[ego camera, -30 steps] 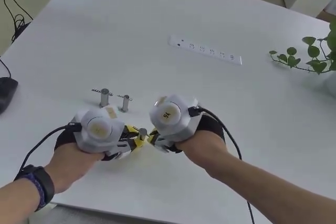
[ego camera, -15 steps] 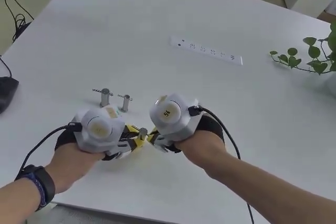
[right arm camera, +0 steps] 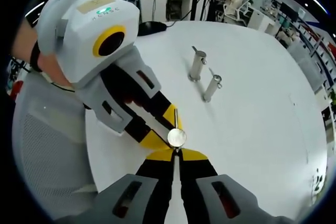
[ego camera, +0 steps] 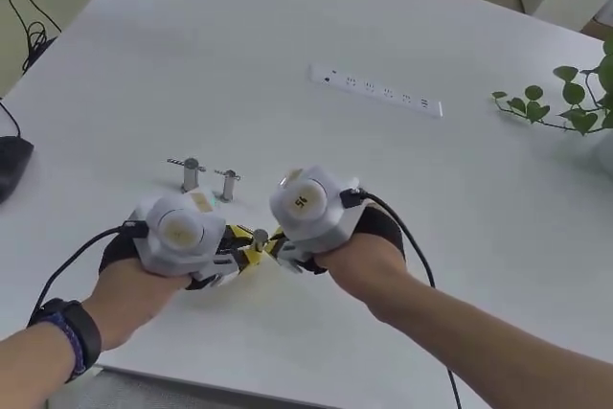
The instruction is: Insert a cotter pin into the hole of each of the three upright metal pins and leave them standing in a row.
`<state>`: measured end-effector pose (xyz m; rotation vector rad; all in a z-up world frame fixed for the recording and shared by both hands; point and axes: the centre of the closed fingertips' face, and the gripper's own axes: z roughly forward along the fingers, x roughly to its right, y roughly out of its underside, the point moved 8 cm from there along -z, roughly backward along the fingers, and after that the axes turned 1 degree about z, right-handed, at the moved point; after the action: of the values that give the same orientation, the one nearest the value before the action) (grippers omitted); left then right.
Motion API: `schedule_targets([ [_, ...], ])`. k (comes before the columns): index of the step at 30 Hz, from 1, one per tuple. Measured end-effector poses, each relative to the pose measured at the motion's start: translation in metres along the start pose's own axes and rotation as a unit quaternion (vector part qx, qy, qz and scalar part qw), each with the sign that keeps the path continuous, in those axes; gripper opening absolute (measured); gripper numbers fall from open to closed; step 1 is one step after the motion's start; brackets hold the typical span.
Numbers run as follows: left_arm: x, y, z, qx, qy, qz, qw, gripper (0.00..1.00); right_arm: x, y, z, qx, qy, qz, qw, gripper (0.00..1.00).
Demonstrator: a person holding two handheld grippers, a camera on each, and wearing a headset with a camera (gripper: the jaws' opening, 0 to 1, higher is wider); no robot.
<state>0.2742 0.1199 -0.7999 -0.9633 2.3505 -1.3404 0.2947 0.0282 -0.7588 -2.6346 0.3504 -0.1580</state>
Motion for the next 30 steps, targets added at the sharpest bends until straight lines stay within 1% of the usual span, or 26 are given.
schedule_targets([
  [4, 0.0, 0.0, 0.0, 0.001, -0.001, -0.003, 1.0, 0.1, -0.001, 0.002, -0.001, -0.001, 0.0, -0.003, 1.0, 0.07],
  [7, 0.001, 0.0, 0.0, 0.002, -0.004, -0.005, 1.0, 0.1, -0.001, 0.004, -0.001, -0.003, 0.001, -0.005, 1.0, 0.11],
  [9, 0.001, 0.0, 0.0, 0.002, -0.005, -0.006, 1.0, 0.1, -0.001, 0.006, -0.003, 0.001, -0.001, -0.004, 1.0, 0.13],
  [13, 0.0, 0.0, 0.001, 0.003, -0.008, -0.01, 0.9999, 0.1, 0.0, 0.008, -0.006, 0.009, 0.003, -0.004, 0.9999, 0.16],
  [14, 0.0, 0.0, 0.001, 0.004, -0.009, -0.012, 0.9999, 0.1, 0.0, 0.008, -0.007, 0.012, 0.003, -0.001, 0.9999, 0.17],
  [16, 0.0, 0.0, 0.001, 0.006, -0.011, -0.015, 0.9998, 0.1, 0.001, 0.007, -0.009, 0.025, -0.001, 0.016, 0.9996, 0.17],
  [17, 0.0, 0.0, 0.001, 0.006, -0.011, -0.016, 0.9998, 0.1, 0.002, 0.007, -0.01, 0.025, -0.001, 0.019, 0.9995, 0.18],
  [20, 0.0, -0.001, 0.001, 0.007, -0.013, -0.02, 0.9997, 0.1, 0.0, 0.007, -0.012, 0.029, 0.002, 0.006, 0.9996, 0.2],
  [23, 0.001, -0.001, 0.001, 0.008, -0.015, -0.023, 0.9996, 0.1, 0.001, 0.008, -0.014, 0.032, 0.001, 0.008, 0.9995, 0.25],
  [30, 0.001, 0.0, 0.001, 0.013, -0.023, -0.039, 0.9989, 0.1, 0.0, 0.015, -0.023, 0.049, 0.013, 0.014, 0.9986, 0.27],
])
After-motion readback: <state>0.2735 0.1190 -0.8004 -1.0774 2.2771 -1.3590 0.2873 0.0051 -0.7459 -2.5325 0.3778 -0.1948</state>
